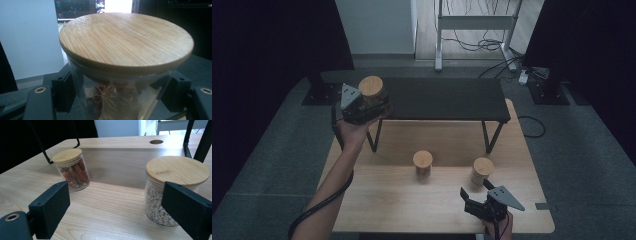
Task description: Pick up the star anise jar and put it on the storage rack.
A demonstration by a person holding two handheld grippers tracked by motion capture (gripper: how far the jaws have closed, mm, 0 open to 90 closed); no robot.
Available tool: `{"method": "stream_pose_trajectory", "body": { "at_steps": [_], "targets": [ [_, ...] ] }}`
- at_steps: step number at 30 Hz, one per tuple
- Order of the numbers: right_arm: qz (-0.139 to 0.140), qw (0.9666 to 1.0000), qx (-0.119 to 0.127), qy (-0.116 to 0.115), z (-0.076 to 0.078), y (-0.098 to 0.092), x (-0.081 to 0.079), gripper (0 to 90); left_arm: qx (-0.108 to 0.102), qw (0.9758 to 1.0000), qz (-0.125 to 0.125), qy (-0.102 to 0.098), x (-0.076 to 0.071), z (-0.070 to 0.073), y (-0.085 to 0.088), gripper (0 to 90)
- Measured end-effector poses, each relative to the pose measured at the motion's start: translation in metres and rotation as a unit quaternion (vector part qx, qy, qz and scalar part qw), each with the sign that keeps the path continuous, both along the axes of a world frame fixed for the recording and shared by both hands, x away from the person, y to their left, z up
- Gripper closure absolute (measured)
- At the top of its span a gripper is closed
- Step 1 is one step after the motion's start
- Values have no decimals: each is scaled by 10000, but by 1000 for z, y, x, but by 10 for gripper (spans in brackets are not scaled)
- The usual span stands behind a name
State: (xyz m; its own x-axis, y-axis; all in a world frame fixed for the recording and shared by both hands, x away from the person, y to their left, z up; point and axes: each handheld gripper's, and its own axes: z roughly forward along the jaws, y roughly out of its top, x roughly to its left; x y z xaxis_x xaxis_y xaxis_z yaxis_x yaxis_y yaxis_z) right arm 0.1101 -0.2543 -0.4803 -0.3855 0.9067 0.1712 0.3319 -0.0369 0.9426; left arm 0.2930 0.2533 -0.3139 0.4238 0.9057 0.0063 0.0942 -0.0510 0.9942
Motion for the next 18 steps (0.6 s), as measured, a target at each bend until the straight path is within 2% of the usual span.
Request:
{"method": "stream_pose_trajectory", "body": {
  "at_steps": [18],
  "targets": [
    [32,10000,-51,3,0,0,1,78,249,9997,45,-43,14,10,-9,262]
  ]
}}
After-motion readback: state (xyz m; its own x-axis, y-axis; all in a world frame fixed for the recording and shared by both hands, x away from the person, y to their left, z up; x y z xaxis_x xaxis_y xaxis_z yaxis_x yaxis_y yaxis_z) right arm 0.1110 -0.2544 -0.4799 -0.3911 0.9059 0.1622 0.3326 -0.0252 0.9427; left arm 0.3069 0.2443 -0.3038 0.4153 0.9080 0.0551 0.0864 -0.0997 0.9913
